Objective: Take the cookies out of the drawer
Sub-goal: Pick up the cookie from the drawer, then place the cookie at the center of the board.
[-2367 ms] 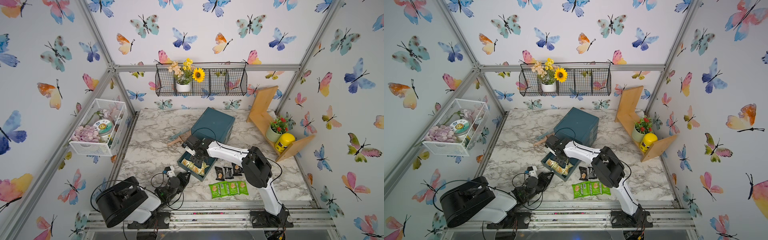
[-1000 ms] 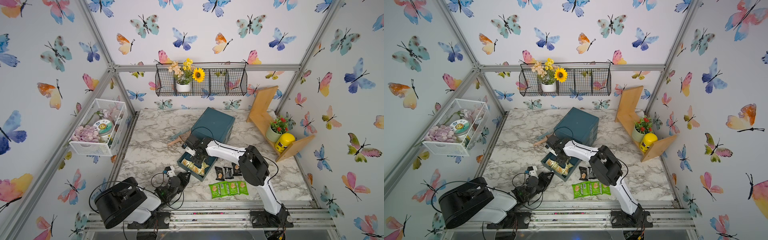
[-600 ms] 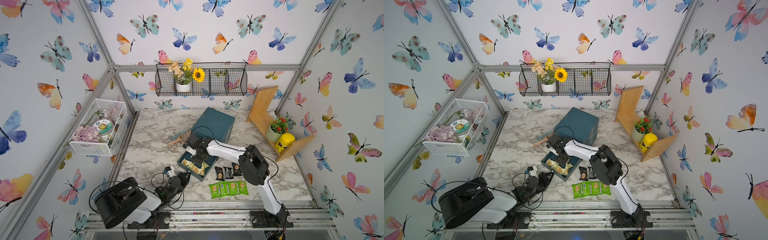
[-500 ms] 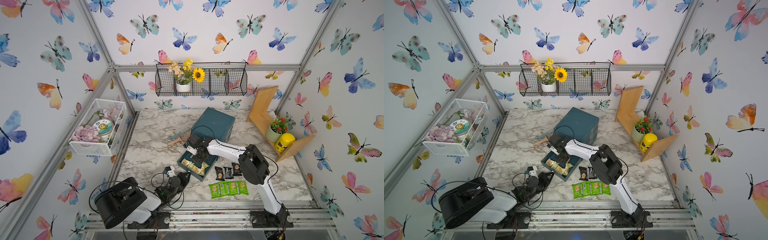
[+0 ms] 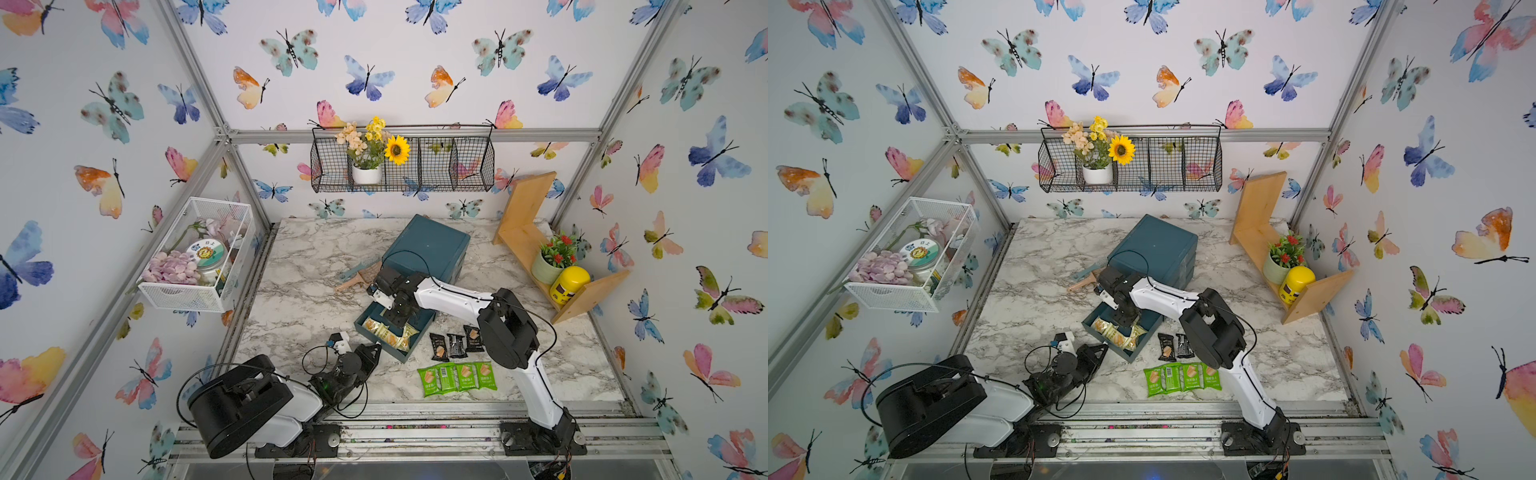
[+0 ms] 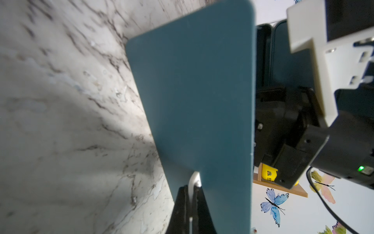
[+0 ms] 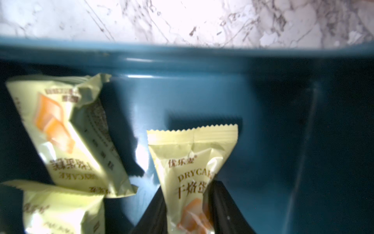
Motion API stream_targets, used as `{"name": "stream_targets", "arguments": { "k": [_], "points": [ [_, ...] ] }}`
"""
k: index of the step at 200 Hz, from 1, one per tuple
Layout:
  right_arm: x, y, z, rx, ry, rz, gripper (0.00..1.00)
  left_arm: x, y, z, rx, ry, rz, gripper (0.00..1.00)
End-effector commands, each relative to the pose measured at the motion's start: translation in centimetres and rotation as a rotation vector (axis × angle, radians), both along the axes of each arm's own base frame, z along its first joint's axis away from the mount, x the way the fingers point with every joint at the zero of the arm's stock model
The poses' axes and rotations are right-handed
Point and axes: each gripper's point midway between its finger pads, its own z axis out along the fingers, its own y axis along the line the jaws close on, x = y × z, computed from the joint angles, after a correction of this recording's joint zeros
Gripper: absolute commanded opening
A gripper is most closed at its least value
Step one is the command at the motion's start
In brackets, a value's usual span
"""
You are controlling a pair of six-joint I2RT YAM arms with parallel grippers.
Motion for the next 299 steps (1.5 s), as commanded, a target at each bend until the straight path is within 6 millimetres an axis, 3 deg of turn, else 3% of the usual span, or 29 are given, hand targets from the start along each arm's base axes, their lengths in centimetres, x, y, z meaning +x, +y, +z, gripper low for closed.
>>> {"name": "stream_targets", "arguments": {
  "k": [1, 55, 118, 178, 205, 243, 299],
  "points": [
    [0.3, -0.9, -0.4, -0.033, 0.014, -0.010, 0.31, -0.3, 1.0, -1.7, 0.086, 0.035, 0.012, 0.00],
    [0.0, 0.2, 4.9, 0.051, -0.064, 0.010, 0.28, -0.2, 0.8, -1.6, 0.085, 0.034, 0.011, 0.00],
    [-2.4, -0.2, 7.4, 0.081, -0.090, -0.001, 0.27, -0.2, 0.7, -1.6, 0.088, 0.035, 0.008, 0.00],
    [-5.0, -1.3, 8.9, 0.085, -0.093, -0.026, 0.17, -0.1, 0.6, -1.5, 0.089, 0.034, 0.007, 0.00],
    [-5.8, -2.0, 9.8, 0.090, -0.104, -0.046, 0.08, -0.1, 0.6, -1.5, 0.091, 0.034, 0.006, 0.00],
    [-7.1, -4.2, 11.0, 0.079, -0.095, -0.107, 0.04, 0.0, 0.5, -1.4, 0.088, 0.032, 0.006, 0.00],
    [-10.8, -12.0, 9.8, -0.035, -0.054, -0.277, 0.02, -0.1, 0.6, -1.4, 0.087, 0.034, 0.008, 0.00]
  ]
}}
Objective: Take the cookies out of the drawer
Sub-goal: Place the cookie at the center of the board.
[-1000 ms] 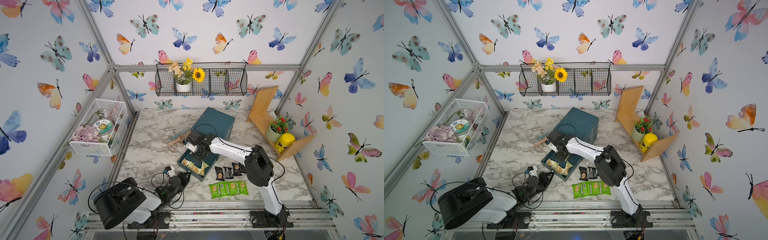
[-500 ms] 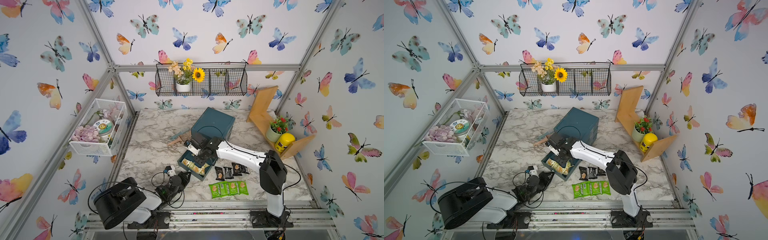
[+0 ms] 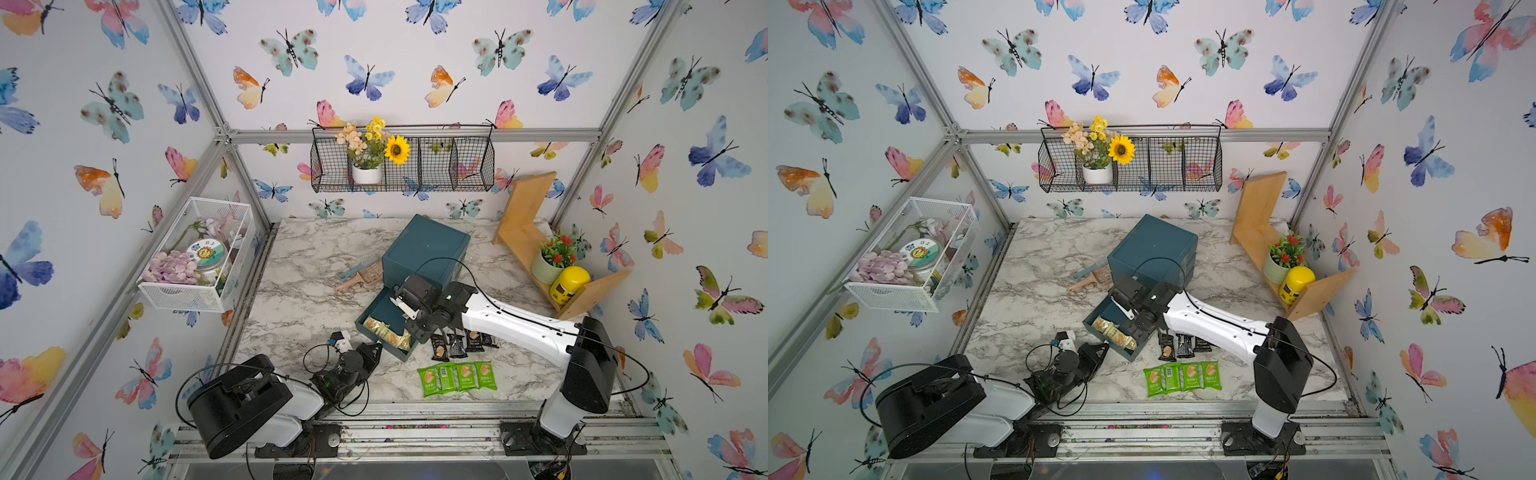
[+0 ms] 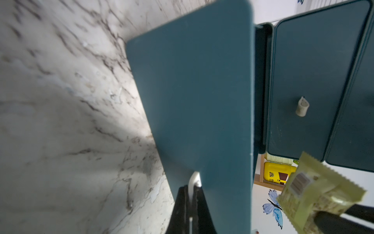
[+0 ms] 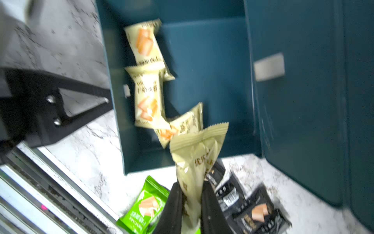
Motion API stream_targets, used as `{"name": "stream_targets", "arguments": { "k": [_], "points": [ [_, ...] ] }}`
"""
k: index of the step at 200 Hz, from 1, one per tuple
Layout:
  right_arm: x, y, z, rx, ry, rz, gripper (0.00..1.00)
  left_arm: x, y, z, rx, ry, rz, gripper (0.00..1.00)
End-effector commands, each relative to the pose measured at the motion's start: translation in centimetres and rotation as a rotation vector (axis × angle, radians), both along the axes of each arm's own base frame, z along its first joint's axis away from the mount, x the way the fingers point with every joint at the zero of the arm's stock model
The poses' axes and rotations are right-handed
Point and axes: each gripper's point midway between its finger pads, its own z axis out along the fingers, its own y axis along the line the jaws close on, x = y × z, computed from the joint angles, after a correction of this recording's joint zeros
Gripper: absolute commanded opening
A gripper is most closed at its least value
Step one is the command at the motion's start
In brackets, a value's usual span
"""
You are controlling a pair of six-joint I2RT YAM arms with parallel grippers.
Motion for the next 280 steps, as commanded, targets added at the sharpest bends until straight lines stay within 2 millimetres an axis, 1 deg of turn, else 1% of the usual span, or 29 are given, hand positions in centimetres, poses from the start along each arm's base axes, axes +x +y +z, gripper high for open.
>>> {"name": "stream_targets", "arguments": {
  "k": [1, 17, 37, 65, 84, 108, 121, 141, 155, 171, 186, 202, 229, 246, 265, 280],
  "points": [
    [-1.6, -4.3, -0.6, -0.090, 0.021, -0.119, 0.02, -0.3, 0.8, -1.5, 0.076, 0.031, 0.008, 0.00],
    [-2.3, -6.5, -1.2, -0.121, 0.023, -0.187, 0.02, -0.3, 0.9, -1.4, 0.076, 0.030, 0.009, 0.00],
    [-2.9, -9.1, -2.4, -0.159, 0.029, -0.289, 0.02, -0.4, 0.9, -1.4, 0.078, 0.030, 0.011, 0.00],
    [-2.4, -12.8, -3.9, -0.190, 0.042, -0.447, 0.02, -0.3, 1.0, -1.4, 0.077, 0.029, 0.012, 0.00],
    [-1.1, -14.6, -4.2, -0.173, 0.031, -0.533, 0.02, -0.4, 0.9, -1.5, 0.079, 0.034, 0.010, 0.00],
    [0.8, -16.2, -4.4, -0.154, 0.022, -0.627, 0.02, -0.4, 0.9, -1.5, 0.081, 0.036, 0.011, 0.00],
    [1.9, -17.7, -4.4, -0.182, 0.001, -0.695, 0.02, -0.4, 0.9, -1.5, 0.078, 0.035, 0.012, 0.00],
    [3.8, -20.4, -3.7, -0.253, -0.102, -0.797, 0.02, -0.4, 0.9, -1.4, 0.075, 0.035, 0.011, 0.00],
    [4.8, -22.3, -4.1, -0.295, -0.114, -0.854, 0.02, -0.4, 0.9, -1.4, 0.075, 0.035, 0.011, 0.00],
    [5.8, -23.7, -4.9, -0.296, -0.092, -0.895, 0.02, -0.4, 0.9, -1.5, 0.075, 0.036, 0.010, 0.00],
    [6.6, -24.2, -5.3, -0.280, -0.084, -0.914, 0.02, -0.4, 0.9, -1.5, 0.073, 0.038, 0.011, 0.00],
    [7.0, -24.7, -6.1, -0.274, -0.066, -0.926, 0.02, -0.4, 1.0, -1.4, 0.068, 0.037, 0.015, 0.00],
    [6.4, -25.8, -8.3, -0.302, -0.008, -0.931, 0.02, -0.4, 1.1, -1.5, 0.067, 0.039, 0.018, 0.00],
    [6.3, -25.6, -9.1, -0.290, 0.026, -0.923, 0.02, -0.4, 1.0, -1.5, 0.067, 0.038, 0.016, 0.00],
    [6.3, -25.3, -9.6, -0.281, 0.042, -0.916, 0.07, -0.5, 1.0, -1.5, 0.068, 0.040, 0.014, 0.00],
    [6.3, -25.1, -10.0, -0.278, 0.055, -0.909, 0.15, -0.5, 1.0, -1.5, 0.068, 0.041, 0.015, 0.00]
  ]
}}
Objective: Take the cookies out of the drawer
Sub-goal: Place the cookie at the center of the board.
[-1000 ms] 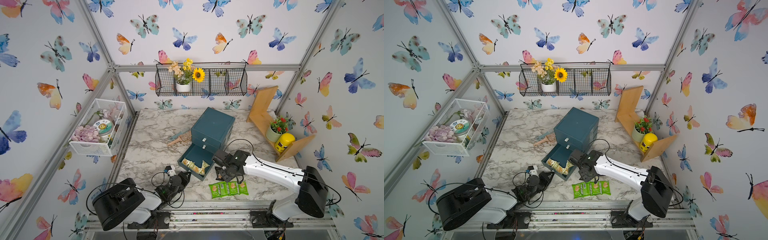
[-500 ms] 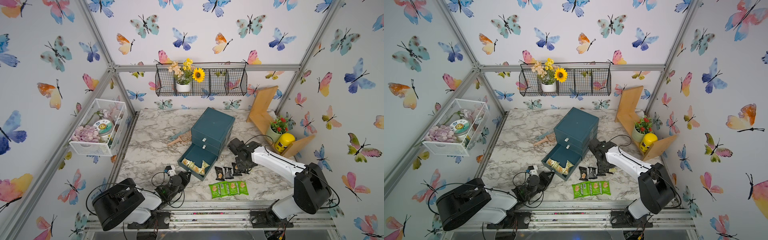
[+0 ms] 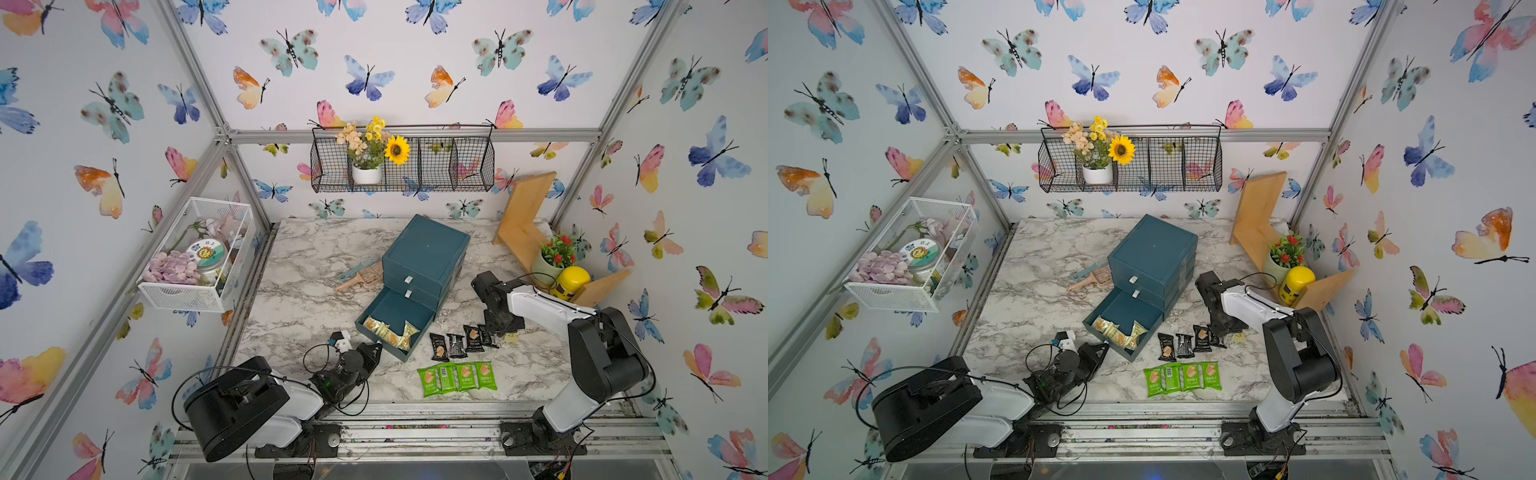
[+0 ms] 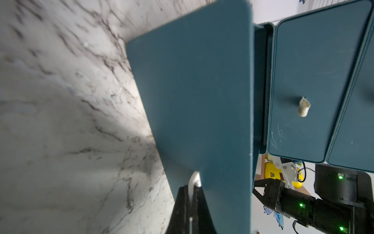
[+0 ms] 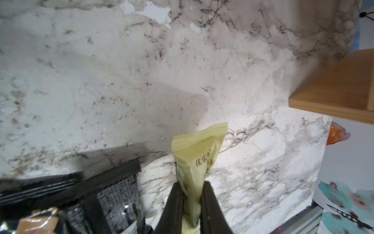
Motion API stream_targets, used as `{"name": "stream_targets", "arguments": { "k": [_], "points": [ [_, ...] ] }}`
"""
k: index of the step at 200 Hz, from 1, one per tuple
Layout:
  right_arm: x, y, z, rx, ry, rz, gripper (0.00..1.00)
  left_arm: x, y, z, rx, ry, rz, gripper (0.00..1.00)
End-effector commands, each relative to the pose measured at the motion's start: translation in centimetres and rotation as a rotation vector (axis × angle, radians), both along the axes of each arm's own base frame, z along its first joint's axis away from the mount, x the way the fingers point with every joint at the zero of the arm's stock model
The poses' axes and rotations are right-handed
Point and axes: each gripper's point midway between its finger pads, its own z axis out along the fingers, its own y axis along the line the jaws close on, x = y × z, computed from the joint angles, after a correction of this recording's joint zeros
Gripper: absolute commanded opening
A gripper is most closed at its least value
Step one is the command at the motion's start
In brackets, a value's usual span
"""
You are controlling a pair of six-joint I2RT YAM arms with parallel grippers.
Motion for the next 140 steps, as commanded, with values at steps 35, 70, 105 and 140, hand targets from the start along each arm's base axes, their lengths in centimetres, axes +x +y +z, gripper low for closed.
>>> {"name": "stream_targets", "arguments": {
  "k": [35, 70, 105, 140],
  "points": [
    [0.0, 0.6, -0.9, 0.037, 0.022, 0.014, 0.34, -0.4, 1.0, -1.5, 0.063, 0.034, 0.017, 0.00],
    [0.0, 0.5, 0.8, 0.048, -0.020, 0.010, 0.41, -0.4, 1.0, -1.6, 0.063, 0.036, 0.015, 0.00],
    [0.6, 1.2, 5.3, 0.116, -0.123, 0.041, 0.42, -0.3, 0.9, -1.5, 0.062, 0.033, 0.015, 0.00],
    [0.8, 1.9, 8.4, 0.184, -0.202, 0.074, 0.40, -0.3, 0.8, -1.6, 0.068, 0.036, 0.012, 0.00]
  ]
}}
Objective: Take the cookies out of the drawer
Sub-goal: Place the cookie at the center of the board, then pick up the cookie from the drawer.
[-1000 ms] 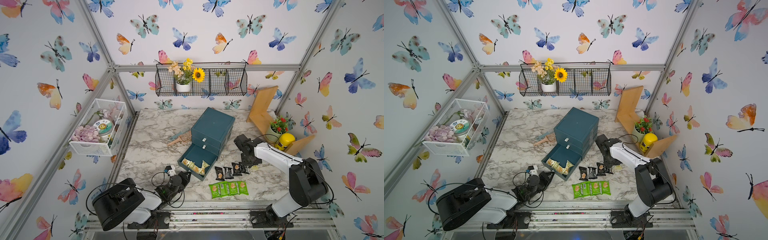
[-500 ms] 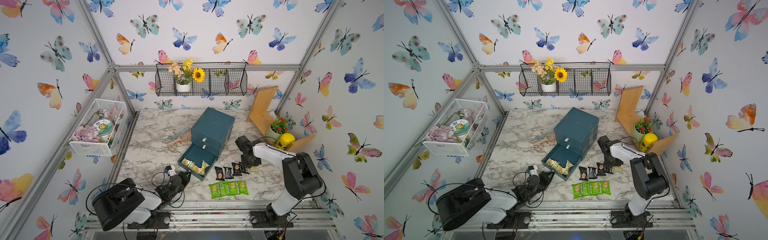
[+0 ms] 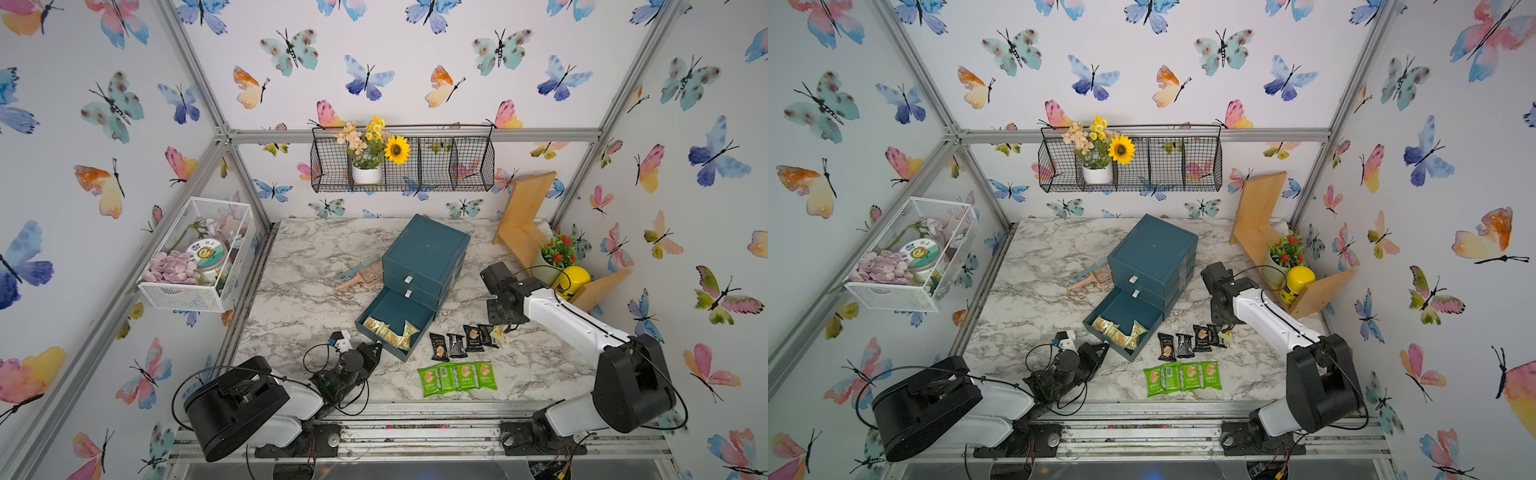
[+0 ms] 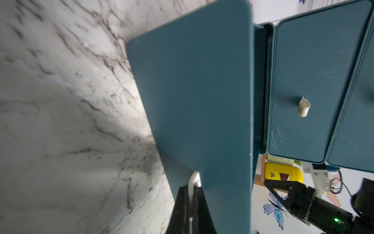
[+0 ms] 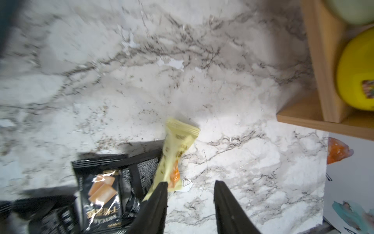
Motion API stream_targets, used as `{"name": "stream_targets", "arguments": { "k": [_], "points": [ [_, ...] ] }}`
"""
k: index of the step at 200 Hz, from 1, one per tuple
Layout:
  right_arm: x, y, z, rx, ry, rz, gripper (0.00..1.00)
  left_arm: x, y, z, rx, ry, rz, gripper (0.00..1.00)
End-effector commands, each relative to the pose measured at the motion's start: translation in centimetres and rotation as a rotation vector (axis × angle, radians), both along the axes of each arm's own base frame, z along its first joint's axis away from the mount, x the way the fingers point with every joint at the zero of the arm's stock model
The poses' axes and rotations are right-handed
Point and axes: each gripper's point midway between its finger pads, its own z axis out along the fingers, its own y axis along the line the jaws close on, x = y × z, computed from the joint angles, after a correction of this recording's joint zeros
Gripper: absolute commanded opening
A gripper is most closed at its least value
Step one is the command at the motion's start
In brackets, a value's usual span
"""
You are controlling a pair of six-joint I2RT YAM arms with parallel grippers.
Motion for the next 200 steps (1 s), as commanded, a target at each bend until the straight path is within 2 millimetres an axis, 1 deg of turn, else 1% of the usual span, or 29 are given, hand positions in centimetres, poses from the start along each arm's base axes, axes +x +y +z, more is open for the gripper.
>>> {"name": "stream_targets", "arguments": {
  "k": [1, 20, 39, 47, 63, 74, 89, 97, 108, 113, 126, 150, 169, 179, 182, 200],
  "points": [
    [-0.5, 0.3, 1.4, 0.035, 0.002, 0.028, 0.40, -0.3, 0.7, -1.6, 0.068, 0.036, 0.011, 0.00],
    [-0.7, 1.1, 1.7, 0.086, 0.003, 0.030, 0.34, -0.2, 0.6, -1.5, 0.066, 0.034, 0.008, 0.00],
    [-0.6, 3.2, 2.4, 0.212, -0.024, 0.070, 0.29, -0.2, 0.4, -1.5, 0.065, 0.034, 0.002, 0.00],
    [-0.6, 4.6, 3.2, 0.281, -0.050, 0.106, 0.27, -0.2, 0.5, -1.5, 0.066, 0.034, 0.003, 0.00],
    [-0.8, 7.7, 5.8, 0.436, -0.129, 0.214, 0.25, -0.2, 0.4, -1.5, 0.067, 0.034, 0.001, 0.00],
    [-1.4, 10.3, 7.8, 0.552, -0.177, 0.320, 0.24, -0.3, 0.5, -1.6, 0.069, 0.036, -0.001, 0.00],
    [-2.5, 13.2, 10.1, 0.671, -0.234, 0.440, 0.24, -0.3, 0.5, -1.7, 0.069, 0.038, -0.002, 0.00],
    [-3.1, 14.6, 10.8, 0.695, -0.243, 0.494, 0.24, -0.3, 0.4, -1.6, 0.067, 0.036, -0.002, 0.00],
    [-4.0, 16.5, 11.1, 0.693, -0.241, 0.574, 0.25, -0.3, 0.4, -1.6, 0.068, 0.037, -0.003, 0.00],
    [-4.6, 17.6, 11.1, 0.681, -0.234, 0.615, 0.27, -0.3, 0.4, -1.6, 0.068, 0.037, -0.003, 0.00],
    [-5.3, 19.5, 10.6, 0.634, -0.214, 0.692, 0.30, -0.3, 0.4, -1.6, 0.070, 0.038, -0.005, 0.00],
    [-6.3, 23.0, 8.6, 0.515, -0.138, 0.835, 0.35, -0.3, 0.5, -1.6, 0.071, 0.037, -0.005, 0.00],
    [-6.6, 25.6, 6.9, 0.436, -0.091, 0.930, 0.38, -0.4, 0.6, -1.8, 0.077, 0.039, -0.005, 0.00],
    [-6.4, 26.6, 6.0, 0.411, -0.062, 0.961, 0.39, -0.4, 0.5, -1.7, 0.075, 0.038, -0.006, 0.00],
    [-6.3, 26.9, 5.4, 0.402, -0.047, 0.970, 0.39, -0.3, 0.5, -1.7, 0.073, 0.037, -0.005, 0.00],
    [-6.0, 28.6, 3.8, 0.382, -0.005, 1.018, 0.40, -0.3, 0.5, -1.7, 0.074, 0.036, -0.004, 0.00]
  ]
}}
